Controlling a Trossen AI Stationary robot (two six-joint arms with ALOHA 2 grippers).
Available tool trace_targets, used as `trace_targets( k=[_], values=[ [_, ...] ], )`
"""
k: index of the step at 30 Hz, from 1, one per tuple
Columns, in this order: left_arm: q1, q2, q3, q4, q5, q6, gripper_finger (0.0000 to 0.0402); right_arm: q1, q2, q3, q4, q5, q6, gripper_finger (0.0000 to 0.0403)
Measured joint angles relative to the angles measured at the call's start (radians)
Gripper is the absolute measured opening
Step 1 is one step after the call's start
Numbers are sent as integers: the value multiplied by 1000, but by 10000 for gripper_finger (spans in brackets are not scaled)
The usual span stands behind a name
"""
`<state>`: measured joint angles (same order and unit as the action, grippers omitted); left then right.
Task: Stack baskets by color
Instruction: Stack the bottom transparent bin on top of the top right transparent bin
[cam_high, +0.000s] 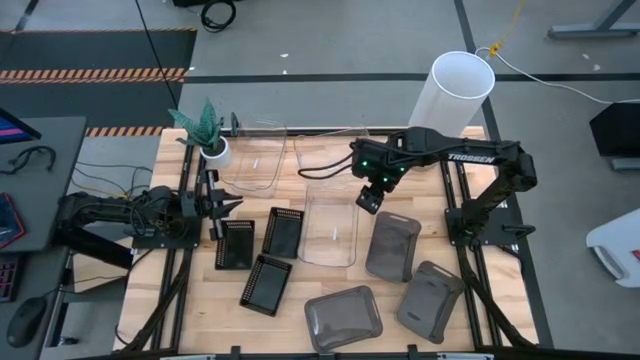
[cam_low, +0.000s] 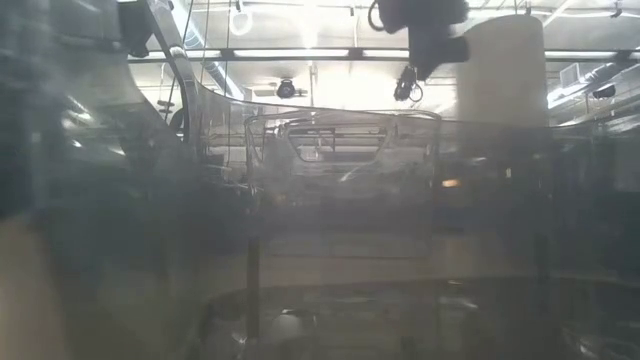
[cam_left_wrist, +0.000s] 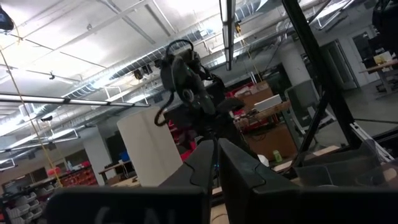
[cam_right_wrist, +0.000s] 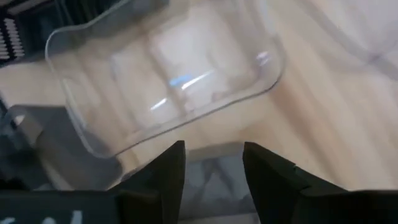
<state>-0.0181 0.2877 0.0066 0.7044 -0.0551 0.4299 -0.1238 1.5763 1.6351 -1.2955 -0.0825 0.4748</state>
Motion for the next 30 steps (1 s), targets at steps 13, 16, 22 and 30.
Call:
trace_targets(
  k=[13,16,22,30],
  values=[
    [0,0,0,0,0,0,27,-113,58,38,-4,-151,-130,167],
    [0,0,0,0,0,0,26,-130,80,38,-16,-210,-118,167],
    [0,0,0,0,0,0,35,-126,92,38,-86,-220,-70,167],
    [0,0,0,1,0,0,29,-90,93,37,-35,-206,-71,167]
  ],
)
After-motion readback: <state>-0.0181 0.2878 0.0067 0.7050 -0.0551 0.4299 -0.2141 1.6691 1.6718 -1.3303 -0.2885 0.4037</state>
